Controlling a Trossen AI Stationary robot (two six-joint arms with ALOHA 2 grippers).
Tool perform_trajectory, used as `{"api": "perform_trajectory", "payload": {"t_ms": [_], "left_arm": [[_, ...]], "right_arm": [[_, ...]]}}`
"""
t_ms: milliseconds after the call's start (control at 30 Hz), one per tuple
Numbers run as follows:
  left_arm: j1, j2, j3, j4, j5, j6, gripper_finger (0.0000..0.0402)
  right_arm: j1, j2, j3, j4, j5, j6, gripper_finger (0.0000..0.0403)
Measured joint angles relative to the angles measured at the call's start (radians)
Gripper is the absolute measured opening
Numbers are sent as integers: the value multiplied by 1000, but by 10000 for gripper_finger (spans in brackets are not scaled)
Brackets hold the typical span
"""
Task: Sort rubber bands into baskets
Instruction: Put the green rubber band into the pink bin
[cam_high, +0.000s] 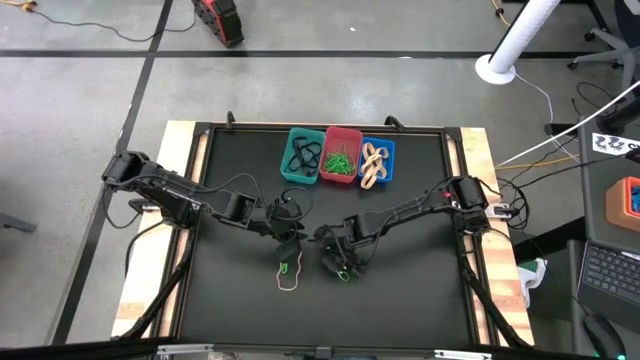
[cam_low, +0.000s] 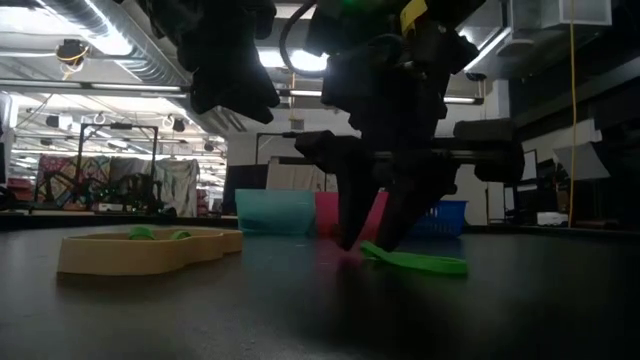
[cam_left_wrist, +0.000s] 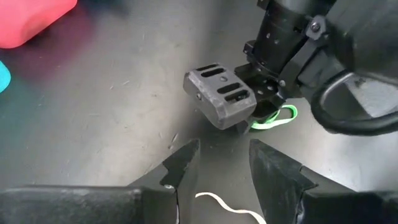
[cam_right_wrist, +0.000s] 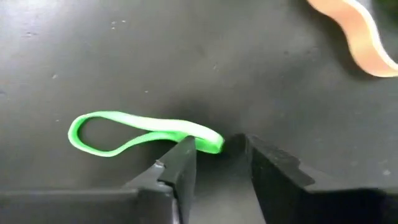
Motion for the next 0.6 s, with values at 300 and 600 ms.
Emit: {"api": "perform_trajectory", "payload": {"t_ms": [300, 600], "left_arm": [[0, 0, 0, 0, 0, 0, 135], [0, 0, 0, 0, 0, -2, 135]], "right_arm": [[-1, 8, 1, -1, -45, 0, 37], [-1, 4, 9, -16, -25, 0, 16]]}}
